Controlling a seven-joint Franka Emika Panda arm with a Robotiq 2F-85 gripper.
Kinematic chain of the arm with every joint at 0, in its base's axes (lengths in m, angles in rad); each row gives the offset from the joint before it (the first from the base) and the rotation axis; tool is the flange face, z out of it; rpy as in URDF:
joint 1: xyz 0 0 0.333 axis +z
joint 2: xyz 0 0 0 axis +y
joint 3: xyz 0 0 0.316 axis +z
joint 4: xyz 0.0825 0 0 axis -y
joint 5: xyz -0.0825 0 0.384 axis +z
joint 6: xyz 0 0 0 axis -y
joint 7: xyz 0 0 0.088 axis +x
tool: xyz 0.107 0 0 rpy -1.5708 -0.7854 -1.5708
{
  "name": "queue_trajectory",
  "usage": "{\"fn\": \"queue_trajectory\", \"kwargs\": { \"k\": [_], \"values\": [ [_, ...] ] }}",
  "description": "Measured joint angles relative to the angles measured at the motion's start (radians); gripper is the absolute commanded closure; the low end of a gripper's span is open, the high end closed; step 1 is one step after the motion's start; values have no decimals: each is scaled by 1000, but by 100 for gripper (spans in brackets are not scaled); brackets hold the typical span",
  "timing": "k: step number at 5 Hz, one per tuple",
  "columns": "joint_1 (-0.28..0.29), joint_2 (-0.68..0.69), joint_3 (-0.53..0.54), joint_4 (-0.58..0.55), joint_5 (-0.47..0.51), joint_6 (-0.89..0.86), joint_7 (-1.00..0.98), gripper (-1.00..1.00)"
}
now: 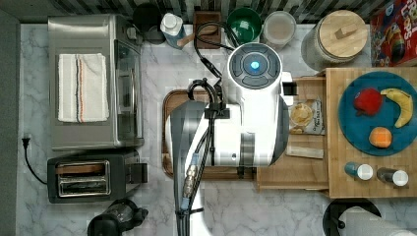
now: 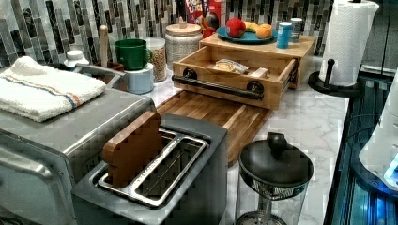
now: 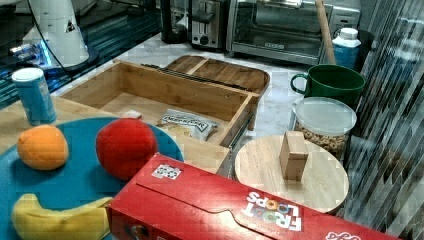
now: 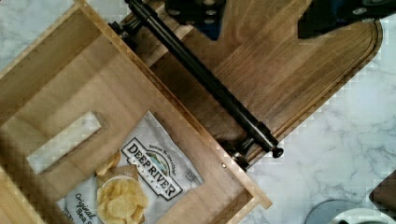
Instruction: Close the drawer.
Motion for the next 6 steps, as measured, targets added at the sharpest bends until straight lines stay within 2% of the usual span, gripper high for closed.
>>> {"fn": "queue_trajectory", "kwargs": {
  "k": [2,3,4,6],
  "values": [
    [-4,3,0,-4,0,8,0,100],
    [-6,14,-1,-5,-8,8,-1,-100],
    [-16,20,-1,-19,5,30,-4,-100],
    [-12,0,24,-122,16,168,-118,-100]
  ]
}}
